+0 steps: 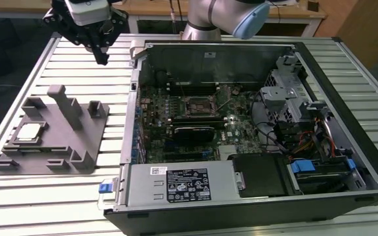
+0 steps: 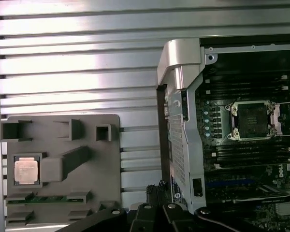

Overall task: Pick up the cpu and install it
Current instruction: 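Reach for the cpu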

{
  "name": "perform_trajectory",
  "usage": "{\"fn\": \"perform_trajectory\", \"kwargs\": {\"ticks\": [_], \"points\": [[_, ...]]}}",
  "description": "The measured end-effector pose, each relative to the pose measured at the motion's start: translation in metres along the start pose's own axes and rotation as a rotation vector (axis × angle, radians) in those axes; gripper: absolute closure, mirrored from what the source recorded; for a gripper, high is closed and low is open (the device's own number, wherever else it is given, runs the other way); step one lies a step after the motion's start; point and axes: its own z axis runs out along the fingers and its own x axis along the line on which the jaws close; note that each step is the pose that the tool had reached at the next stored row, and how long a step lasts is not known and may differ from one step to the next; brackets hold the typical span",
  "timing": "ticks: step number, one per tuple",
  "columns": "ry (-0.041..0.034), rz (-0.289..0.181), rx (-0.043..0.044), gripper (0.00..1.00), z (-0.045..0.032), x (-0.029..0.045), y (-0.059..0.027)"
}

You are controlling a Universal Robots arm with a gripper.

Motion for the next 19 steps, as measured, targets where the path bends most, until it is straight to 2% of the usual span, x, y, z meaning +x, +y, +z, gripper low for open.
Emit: {"fn": "perform_trajectory", "kwargs": {"ticks": [19], "points": [[-0.0011, 0.0, 0.0, 0.89, -0.0012, 0.0409, -0.0031]]}}
